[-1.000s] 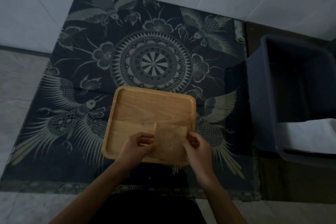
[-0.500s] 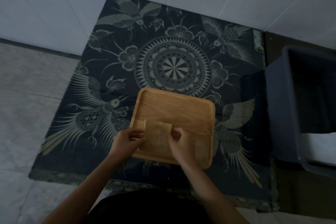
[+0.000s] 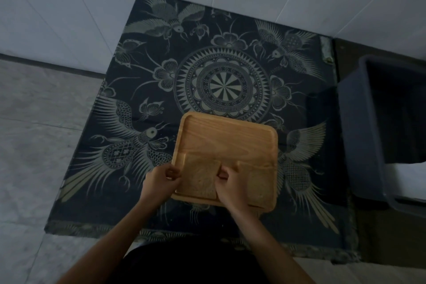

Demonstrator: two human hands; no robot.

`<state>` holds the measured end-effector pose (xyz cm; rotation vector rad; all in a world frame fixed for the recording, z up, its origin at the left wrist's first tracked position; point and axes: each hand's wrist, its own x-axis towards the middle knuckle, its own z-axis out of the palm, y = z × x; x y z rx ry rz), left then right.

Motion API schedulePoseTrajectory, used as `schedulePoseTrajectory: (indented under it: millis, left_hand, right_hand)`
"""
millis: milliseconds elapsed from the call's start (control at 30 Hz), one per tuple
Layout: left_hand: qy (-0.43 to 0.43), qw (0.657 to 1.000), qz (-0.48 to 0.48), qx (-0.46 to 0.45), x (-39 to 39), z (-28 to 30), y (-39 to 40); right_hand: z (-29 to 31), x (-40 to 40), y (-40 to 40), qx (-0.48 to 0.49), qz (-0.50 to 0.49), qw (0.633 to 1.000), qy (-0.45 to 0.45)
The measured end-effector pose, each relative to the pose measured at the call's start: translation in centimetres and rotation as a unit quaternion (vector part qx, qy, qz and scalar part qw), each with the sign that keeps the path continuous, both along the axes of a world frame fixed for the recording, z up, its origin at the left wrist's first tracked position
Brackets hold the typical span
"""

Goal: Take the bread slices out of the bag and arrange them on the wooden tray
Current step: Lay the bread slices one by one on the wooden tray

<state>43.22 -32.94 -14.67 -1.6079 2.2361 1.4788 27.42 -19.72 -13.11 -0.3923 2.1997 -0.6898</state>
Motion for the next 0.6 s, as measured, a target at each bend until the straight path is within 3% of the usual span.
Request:
schedulePoseTrajectory:
  millis: [433, 600]
  left_hand:
    - [-0.016, 0.997, -0.038, -0.060, 0.3, -0.3, 0.6]
    - [-0.023, 0.996, -0.062, -0.064, 0.2, -0.4, 0.5]
  right_hand:
    - [-0.6, 1.7, 0.5, 0.018, 0.096, 0.988, 0.116]
    - [-0.2, 1.9, 0.9, -0.021, 0.069, 0.995, 0.071]
